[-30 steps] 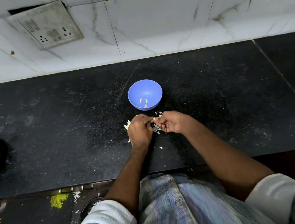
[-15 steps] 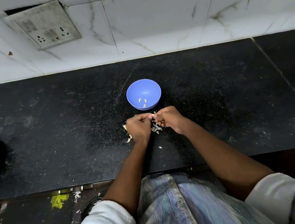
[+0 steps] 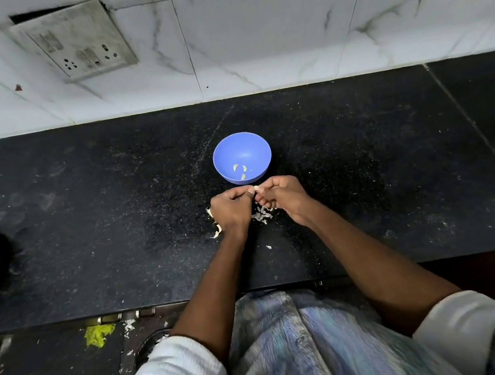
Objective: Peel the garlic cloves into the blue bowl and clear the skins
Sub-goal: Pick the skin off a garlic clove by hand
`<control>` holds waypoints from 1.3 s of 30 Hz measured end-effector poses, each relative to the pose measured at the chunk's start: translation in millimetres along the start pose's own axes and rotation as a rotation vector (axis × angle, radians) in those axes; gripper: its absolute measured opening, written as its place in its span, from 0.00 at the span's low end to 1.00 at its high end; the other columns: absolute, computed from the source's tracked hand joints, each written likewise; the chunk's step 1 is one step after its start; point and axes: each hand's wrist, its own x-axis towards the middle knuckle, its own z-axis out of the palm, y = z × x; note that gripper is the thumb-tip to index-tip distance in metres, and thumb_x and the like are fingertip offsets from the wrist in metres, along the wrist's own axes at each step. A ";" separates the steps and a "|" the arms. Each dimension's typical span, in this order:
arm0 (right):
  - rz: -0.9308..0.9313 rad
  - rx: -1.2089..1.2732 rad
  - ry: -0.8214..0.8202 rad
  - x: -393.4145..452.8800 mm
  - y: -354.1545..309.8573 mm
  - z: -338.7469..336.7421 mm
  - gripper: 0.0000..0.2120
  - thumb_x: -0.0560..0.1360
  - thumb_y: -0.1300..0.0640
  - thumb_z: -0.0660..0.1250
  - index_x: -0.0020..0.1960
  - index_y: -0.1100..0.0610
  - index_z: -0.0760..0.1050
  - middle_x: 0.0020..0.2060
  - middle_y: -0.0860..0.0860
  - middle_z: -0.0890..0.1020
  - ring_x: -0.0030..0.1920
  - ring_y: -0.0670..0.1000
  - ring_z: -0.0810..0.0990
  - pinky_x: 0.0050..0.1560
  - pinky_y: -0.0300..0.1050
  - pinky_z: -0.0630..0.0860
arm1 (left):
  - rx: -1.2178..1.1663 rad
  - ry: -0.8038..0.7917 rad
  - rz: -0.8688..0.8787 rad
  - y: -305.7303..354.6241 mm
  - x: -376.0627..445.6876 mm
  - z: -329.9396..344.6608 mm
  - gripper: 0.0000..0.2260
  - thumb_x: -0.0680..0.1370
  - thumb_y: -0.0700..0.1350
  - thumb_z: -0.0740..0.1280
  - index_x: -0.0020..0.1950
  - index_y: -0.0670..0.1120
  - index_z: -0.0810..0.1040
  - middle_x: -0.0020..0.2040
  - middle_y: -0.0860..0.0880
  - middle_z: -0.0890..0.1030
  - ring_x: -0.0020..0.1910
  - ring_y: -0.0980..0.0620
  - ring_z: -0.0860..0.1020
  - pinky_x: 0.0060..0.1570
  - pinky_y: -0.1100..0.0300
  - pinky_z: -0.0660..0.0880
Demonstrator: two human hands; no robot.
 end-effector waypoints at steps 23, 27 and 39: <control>-0.127 -0.209 -0.016 1.6 -4.1 -3.9 0.04 0.80 0.69 0.65 0.49 0.68 0.78 0.36 0.62 0.84 0.33 0.48 0.79 0.35 0.40 0.75 | -0.405 -0.042 -0.537 13.2 5.4 3.0 0.08 0.75 0.30 0.70 0.41 0.40 0.86 0.37 0.47 0.85 0.31 0.56 0.80 0.30 0.68 0.77; 0.379 0.103 -0.122 -0.4 -20.8 0.3 0.09 0.82 0.64 0.62 0.45 0.61 0.78 0.31 0.51 0.78 0.31 0.45 0.72 0.30 0.35 0.67 | 0.197 0.019 0.199 1.8 -2.8 -1.8 0.06 0.74 0.35 0.75 0.44 0.45 0.90 0.39 0.52 0.87 0.36 0.59 0.81 0.40 0.67 0.75; 0.208 -0.065 -0.015 3.2 -11.3 -7.3 0.07 0.82 0.63 0.65 0.50 0.64 0.81 0.36 0.55 0.83 0.33 0.48 0.78 0.35 0.39 0.75 | 0.323 -0.163 0.437 -13.3 -1.2 -11.2 0.11 0.74 0.35 0.77 0.54 0.48 0.88 0.49 0.52 0.85 0.47 0.55 0.83 0.51 0.57 0.81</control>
